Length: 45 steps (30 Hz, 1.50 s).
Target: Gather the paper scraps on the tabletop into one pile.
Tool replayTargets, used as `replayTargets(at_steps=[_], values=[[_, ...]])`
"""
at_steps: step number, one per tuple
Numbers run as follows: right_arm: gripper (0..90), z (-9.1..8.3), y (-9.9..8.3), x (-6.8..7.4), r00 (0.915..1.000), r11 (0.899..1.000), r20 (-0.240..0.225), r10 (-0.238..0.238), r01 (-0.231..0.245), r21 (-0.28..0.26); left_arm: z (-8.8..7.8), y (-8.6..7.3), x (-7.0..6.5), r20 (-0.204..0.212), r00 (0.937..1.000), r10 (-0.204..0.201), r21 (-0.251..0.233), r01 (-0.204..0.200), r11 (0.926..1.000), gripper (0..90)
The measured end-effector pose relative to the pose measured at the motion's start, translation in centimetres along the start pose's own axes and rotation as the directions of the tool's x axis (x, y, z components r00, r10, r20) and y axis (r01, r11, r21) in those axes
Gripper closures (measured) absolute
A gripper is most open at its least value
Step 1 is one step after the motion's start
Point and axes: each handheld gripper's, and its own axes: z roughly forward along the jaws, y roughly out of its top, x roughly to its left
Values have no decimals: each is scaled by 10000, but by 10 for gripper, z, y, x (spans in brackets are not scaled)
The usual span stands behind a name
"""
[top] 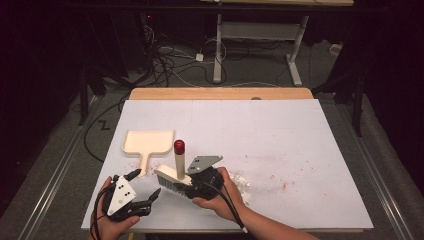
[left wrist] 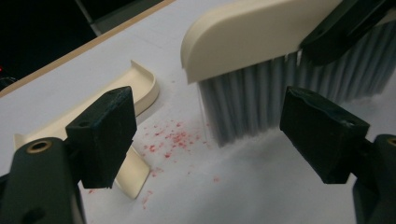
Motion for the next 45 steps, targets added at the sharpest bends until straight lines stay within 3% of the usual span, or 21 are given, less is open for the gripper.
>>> replayTargets(at_steps=[3, 4, 6, 8, 15, 19, 23, 28, 29, 31, 35, 36, 38, 42, 45], values=[[682, 9, -9, -10, 9964, 9968, 332, 785, -789, 94, 0, 0, 0, 35, 10000, 10, -3, -10, 10000, 176], [682, 6, -9, -14, 9940, 9953, 575, 934, -947, 191, 0, 0, -1, 56, 10000, -8, -8, 8, 10000, 176], [682, 1, -12, -23, 9895, 9904, 603, 1314, -1336, 341, 1, 0, -1, 101, 9999, 16, 17, -16, 10000, 176], [681, -10, -18, -32, 9881, 9884, 809, 1308, -1364, 674, 2, 1, -2, 156, 9999, 37, 61, -38, 10000, 176], [682, -37, -32, -49, 9827, 9865, 1307, 1310, -1423, 812, 7, 2, -7, 300, 9992, 250, 281, -258, 9993, 176], [682, -54, -35, -56, 9780, 9885, 1729, 1166, -1312, 756, 11, 1, -10, 453, 9986, 266, 562, -291, 9980, 176], [682, -68, -32, -57, 9804, 9913, 1491, 1289, -1316, 80, 13, 2, -11, 481, 9983, 337, 666, -369, 9971, 176], [682, -95, -26, -58, 9888, 9957, 1251, 819, -757, -533, 14, 1, -12, 521, 9979, 374, 734, -412, 9965, 176], [681, -109, -28, -59, 9922, 9970, 1124, 541, -476, -604, 14, 1, -12, 536, 9979, 376, 752, -415, 9963, 175], [682, -117, -30, -60, 9941, 9975, 1052, 282, -212, -678, 15, 0, -12, 560, 9977, 375, 778, -418, 9961, 175], [681, -146, -44, -62, 9886, 9980, 1498, -159, 248, -576, 15, 1, -14, 550, 9977, 401, 795, -444, 9958, 176], [681, -160, -55, -65, 9871, 9983, 1577, -271, 348, -462, 16, 1, -15, 556, 9975, 427, 816, -471, 9955, 176], [681, -166, -61, -65, 9857, 9988, 1669, -234, 301, -376, 17, 2, -16, 594, 9971, 475, 869, -526, 9948, 176], [681, -191, -94, -69, 9845, 9997, 1741, -226, 220, 50, 19, 2, -19, 627, 9964, 563, 947, -621, 9936, 175], [681, -198, -106, -71, 9850, 9997, 1715, -185, 157, 177, 20, 3, -20, 641, 9959, 637, 979, -698, 9927, 175]])
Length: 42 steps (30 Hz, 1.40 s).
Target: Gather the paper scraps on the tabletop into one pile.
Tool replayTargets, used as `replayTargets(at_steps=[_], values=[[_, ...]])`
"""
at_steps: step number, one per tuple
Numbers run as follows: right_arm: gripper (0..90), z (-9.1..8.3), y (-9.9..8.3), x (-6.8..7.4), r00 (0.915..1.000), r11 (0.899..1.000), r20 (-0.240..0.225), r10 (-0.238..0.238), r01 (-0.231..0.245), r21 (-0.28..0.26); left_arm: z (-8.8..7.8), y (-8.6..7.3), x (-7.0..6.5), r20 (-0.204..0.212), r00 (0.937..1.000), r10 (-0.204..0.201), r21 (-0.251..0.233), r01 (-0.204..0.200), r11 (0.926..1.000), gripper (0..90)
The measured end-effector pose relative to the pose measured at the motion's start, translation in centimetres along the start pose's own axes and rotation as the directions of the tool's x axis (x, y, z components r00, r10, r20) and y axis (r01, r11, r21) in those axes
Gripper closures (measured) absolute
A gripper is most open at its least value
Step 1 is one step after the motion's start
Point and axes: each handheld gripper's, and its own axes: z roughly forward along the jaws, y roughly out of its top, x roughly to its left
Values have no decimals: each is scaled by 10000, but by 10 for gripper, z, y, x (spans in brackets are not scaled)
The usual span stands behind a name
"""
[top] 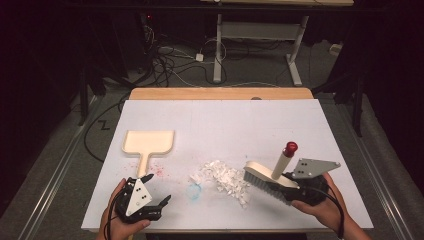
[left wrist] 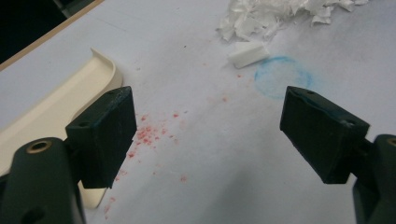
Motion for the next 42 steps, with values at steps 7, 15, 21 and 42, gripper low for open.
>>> replayTargets(at_steps=[7, 15, 21, 42], values=[[682, -14, -26, 0, 9991, 9985, -430, -50, 73, 552, 1, 0, -1, 60, 10000, 71, 58, -71, 10000, 176], [682, 7, -30, 15, 9922, 9891, -1088, -610, 747, 1267, 2, 1, -3, 102, 9998, 173, 92, -174, 9998, 175], [682, 30, -13, 21, 9914, 9902, -1051, -774, 887, 1077, 3, 2, -2, 130, 9998, 140, 55, -140, 9999, 175], [682, 62, 27, 21, 9912, 9927, -574, -1195, 1183, -241, 4, 1, -1, 229, 9996, 157, 101, -160, 9998, 176]])
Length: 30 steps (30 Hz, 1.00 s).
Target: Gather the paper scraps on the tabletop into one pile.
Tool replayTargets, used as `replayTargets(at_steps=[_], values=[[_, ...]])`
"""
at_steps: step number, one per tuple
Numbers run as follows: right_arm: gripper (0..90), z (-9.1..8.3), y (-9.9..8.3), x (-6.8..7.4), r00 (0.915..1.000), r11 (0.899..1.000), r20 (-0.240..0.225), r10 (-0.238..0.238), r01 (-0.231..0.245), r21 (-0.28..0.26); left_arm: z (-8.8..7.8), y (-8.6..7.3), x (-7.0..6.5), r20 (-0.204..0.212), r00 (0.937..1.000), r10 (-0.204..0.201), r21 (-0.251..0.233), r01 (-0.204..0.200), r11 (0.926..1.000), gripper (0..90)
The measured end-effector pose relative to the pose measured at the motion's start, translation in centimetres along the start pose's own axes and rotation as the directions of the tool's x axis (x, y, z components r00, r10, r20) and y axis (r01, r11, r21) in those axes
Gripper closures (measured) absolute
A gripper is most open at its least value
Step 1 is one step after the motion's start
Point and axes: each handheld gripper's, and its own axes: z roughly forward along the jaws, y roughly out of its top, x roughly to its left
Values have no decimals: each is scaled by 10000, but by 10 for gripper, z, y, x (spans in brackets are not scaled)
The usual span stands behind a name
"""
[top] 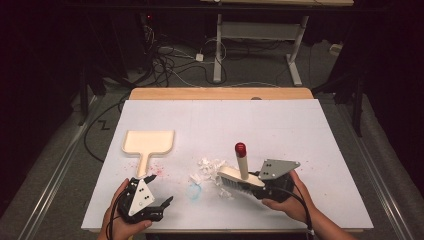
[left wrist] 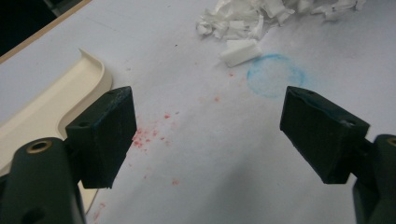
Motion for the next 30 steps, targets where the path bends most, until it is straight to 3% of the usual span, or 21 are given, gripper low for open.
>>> replayTargets(at_steps=[13, 17, 20, 24, 30], values=[[682, -58, -20, -13, 9973, 9944, 269, 690, -666, -819, 1, 0, -1, 14, 10000, -46, 59, 46, 10000, 175], [682, -67, -28, -17, 9925, 9939, 705, 1000, -964, -530, 1, 0, 0, 43, 10000, 13, 132, -13, 9999, 176], [682, -63, -37, -21, 9891, 9936, 946, 1127, -1117, -157, 2, 0, -1, 86, 10000, -7, 133, 5, 9999, 176], [682, -45, -44, -27, 9870, 9914, 1037, 1230, -1270, 325, 4, 1, -3, 167, 9998, 94, 170, -96, 9998, 175], [683, -14, -34, -31, 9925, 9947, 761, 960, -985, 300, 6, 1, -3, 246, 9996, 125, 202, -130, 9997, 176]])
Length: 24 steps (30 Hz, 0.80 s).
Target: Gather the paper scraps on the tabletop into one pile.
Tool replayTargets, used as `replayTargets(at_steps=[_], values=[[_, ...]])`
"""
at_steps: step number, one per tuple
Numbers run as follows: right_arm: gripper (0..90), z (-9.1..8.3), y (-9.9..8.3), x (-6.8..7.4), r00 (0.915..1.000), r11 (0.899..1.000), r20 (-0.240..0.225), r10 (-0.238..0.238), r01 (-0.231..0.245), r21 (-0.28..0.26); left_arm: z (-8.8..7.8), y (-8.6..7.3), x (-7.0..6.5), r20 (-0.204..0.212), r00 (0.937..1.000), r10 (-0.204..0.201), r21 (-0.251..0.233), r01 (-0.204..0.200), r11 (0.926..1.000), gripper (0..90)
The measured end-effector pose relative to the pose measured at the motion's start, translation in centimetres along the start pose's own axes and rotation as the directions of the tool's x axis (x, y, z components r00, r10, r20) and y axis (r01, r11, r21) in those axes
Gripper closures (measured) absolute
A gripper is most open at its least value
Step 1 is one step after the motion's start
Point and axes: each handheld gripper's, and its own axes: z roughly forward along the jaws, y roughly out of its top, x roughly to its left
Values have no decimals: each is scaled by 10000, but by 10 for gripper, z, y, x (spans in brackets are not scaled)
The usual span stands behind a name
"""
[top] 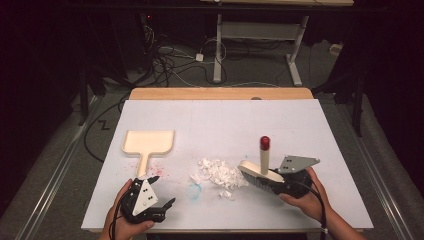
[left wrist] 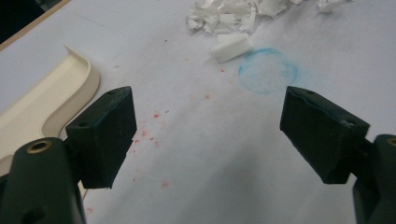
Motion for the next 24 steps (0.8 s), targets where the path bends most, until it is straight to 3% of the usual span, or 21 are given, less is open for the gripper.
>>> replayTargets(at_steps=[7, 12, 16, 24], values=[[683, 30, 24, 12, 9988, 9987, -156, -464, 461, -211, 1, -1, 0, 41, 10000, 42, 40, -42, 10000, 175], [682, 39, 34, 14, 9988, 9980, -266, -412, 399, -500, 0, -1, 0, 48, 10000, 44, 8, -44, 10000, 176], [682, 26, 35, 12, 9987, 9961, -248, -446, 426, -769, 0, -2, 1, 55, 10000, 17, 28, -17, 10000, 176], [682, -16, 26, 7, 9995, 9916, -213, -229, 200, -1280, 0, -1, -1, 49, 10000, 52, 64, -52, 10000, 176]])
